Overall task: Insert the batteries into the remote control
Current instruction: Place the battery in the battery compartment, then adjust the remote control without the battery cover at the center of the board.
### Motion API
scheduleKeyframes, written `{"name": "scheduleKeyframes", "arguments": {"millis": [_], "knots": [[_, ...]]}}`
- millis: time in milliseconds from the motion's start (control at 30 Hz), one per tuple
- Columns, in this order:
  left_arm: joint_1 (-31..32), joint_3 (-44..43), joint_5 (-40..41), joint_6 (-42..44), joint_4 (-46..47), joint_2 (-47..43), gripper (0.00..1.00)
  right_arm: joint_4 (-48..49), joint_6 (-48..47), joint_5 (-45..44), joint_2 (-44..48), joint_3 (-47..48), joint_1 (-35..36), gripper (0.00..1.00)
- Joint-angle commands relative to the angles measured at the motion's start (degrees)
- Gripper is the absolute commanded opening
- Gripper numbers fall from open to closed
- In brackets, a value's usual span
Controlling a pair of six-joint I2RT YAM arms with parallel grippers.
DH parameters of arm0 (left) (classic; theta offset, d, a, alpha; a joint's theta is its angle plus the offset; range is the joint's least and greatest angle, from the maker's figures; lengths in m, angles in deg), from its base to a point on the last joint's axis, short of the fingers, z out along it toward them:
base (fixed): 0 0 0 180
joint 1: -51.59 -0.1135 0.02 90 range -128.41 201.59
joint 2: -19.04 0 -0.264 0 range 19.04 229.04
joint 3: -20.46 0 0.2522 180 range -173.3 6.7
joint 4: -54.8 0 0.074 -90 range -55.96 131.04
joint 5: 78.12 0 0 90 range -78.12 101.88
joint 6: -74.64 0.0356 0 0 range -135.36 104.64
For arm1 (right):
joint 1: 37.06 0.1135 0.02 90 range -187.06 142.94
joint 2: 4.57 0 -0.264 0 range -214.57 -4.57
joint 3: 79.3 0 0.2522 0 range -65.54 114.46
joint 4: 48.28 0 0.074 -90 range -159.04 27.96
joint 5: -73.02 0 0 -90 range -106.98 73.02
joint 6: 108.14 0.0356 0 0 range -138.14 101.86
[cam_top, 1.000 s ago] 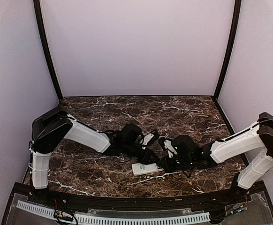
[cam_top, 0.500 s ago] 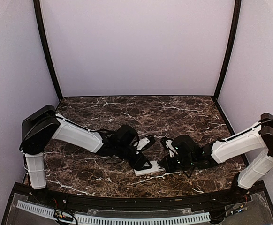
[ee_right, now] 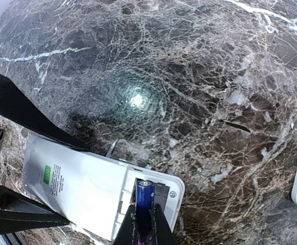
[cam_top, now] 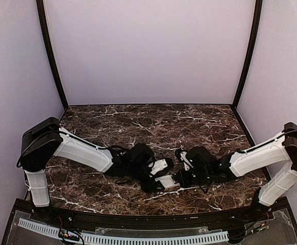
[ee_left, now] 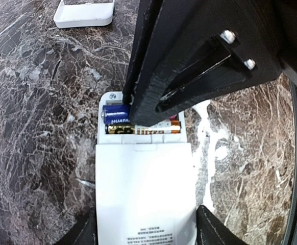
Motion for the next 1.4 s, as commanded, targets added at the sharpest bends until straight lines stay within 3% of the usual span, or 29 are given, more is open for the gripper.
{"name": "scheduleKeyframes", "arguments": {"millis": [0,533,867,1167,1367], "knots": [[0.29,2.69,2.0,2.11,-8.98,-0.3,0.6,-9.06,0.58,-3.62,-0.59,-1.08,-0.01,0.03],[0.38,3.55,1.23,2.85,-9.35,-0.57,0.58,-11.91,-2.15,-2.04,2.55,1.42,-0.13,0.17],[0.39,4.25,1.14,3.04,-8.75,-0.86,0.59,-11.55,-8.36,6.5,5.31,5.36,-4.89,0.26],[0.38,4.46,1.18,3.29,-8.56,-0.89,0.59,-8.26,-13.33,16.77,-2.21,8.02,-8.43,0.24],[0.39,4.48,1.3,3.22,-8.58,-0.8,0.6,-7.99,-12.03,16.65,-5.55,9.18,-8.12,0.29]]}}
